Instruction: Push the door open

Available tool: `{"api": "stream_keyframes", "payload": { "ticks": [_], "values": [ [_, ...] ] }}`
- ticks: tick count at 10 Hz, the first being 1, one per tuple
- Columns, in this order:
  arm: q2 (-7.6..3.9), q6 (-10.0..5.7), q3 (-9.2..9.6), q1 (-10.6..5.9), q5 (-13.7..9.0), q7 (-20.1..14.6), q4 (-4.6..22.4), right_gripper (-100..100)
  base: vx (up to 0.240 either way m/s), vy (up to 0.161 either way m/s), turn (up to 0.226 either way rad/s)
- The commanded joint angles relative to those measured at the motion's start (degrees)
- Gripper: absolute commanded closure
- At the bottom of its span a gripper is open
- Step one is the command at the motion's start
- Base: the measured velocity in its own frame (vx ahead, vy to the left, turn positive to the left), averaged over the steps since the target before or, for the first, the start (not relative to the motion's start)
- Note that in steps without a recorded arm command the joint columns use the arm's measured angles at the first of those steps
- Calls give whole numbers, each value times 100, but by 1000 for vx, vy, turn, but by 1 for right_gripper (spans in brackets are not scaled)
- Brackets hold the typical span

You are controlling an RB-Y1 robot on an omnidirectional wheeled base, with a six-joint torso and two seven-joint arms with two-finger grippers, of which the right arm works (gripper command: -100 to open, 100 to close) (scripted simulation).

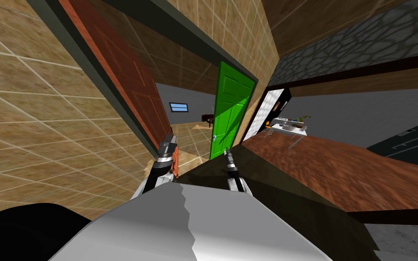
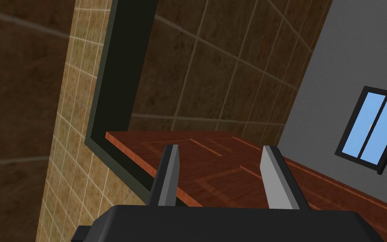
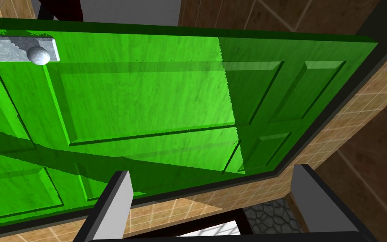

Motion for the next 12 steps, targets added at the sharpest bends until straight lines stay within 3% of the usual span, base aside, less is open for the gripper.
{"api": "stream_keyframes", "payload": {
  "ticks": [1,12],
  "values": [
    [-9,-33,17,-60,3,-3,186,-100,82,-64,71],
    [120,-215,200,-519,70,54,1563,-100,96,-80,78]
  ]
}}
